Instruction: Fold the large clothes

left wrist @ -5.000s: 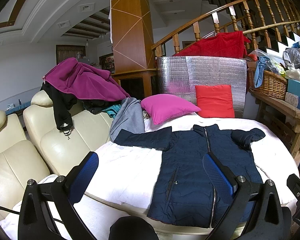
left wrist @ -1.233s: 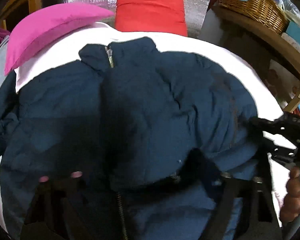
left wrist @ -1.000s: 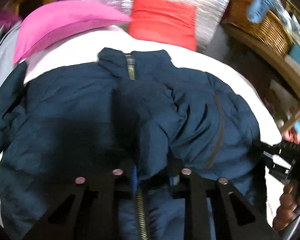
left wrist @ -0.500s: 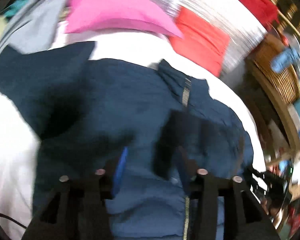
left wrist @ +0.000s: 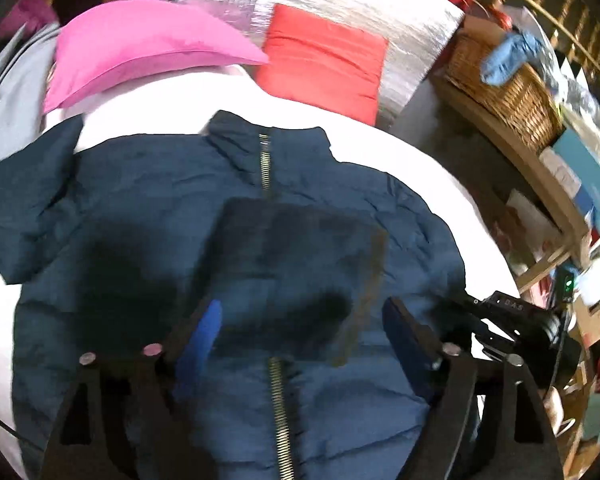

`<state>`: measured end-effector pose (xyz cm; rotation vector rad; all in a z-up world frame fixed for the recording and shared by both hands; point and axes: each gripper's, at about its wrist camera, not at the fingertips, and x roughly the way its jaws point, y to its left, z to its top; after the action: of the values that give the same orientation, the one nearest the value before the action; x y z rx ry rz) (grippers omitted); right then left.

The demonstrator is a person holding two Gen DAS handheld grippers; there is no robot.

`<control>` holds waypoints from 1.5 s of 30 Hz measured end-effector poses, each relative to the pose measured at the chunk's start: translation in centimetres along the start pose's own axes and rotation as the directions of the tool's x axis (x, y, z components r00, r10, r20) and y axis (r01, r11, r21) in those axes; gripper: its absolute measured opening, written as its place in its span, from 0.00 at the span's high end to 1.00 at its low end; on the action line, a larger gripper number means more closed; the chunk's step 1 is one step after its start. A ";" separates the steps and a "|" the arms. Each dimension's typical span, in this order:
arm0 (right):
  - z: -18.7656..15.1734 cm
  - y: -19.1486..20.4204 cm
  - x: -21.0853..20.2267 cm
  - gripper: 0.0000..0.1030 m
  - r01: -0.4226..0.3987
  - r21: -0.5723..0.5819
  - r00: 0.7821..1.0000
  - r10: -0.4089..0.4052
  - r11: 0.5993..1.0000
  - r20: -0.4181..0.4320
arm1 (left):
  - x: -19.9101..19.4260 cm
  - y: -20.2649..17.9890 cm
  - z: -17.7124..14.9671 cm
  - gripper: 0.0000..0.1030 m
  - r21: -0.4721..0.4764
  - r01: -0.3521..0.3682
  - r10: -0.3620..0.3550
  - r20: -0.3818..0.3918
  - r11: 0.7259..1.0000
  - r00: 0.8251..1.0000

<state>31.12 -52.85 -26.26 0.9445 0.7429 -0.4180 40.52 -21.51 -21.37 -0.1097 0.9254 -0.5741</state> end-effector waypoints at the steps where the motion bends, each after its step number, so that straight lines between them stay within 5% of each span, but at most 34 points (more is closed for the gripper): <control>1: 0.0 -0.1 0.0 0.68 -0.003 0.000 1.000 0.003 1.000 -0.001 | 0.8 -0.6 0.1 0.17 0.003 -0.020 0.020 -0.006 1.000 1.000; 8: 0.0 -0.5 -0.2 0.68 -0.012 -0.008 1.000 0.012 1.000 -0.014 | 4.8 -2.1 0.0 0.17 0.035 -0.250 0.251 -0.025 0.968 0.968; 20: 0.2 -1.1 -0.9 0.68 -0.044 0.023 0.999 0.045 0.999 -0.026 | -3.0 9.6 2.7 0.24 -0.193 -0.297 0.314 0.066 0.935 0.947; 27: 0.1 -0.6 -1.1 0.46 -0.071 0.018 0.997 0.071 0.997 -0.015 | -4.5 14.4 1.9 0.24 -0.295 -0.175 0.191 0.026 0.939 0.981; 35: 0.0 0.1 0.1 0.45 -0.020 -0.009 1.000 0.020 1.000 -0.007 | -3.2 16.3 0.6 0.24 -0.339 -0.096 0.079 -0.063 0.936 0.995; 39: 0.0 0.4 0.7 0.58 0.006 -0.039 1.000 -0.006 0.999 -0.004 | -5.0 18.3 0.4 0.24 -0.403 -0.046 0.047 -0.008 0.914 0.999; 45: -0.2 1.7 -0.1 0.72 0.022 -0.089 0.999 -0.018 0.996 0.046 | -4.1 18.2 -0.2 0.24 -0.388 -0.040 0.023 -0.049 0.921 0.999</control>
<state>32.03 -51.82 -25.27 0.8417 0.7248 -0.4183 46.12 -4.04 -24.52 -0.4418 1.0746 -0.3566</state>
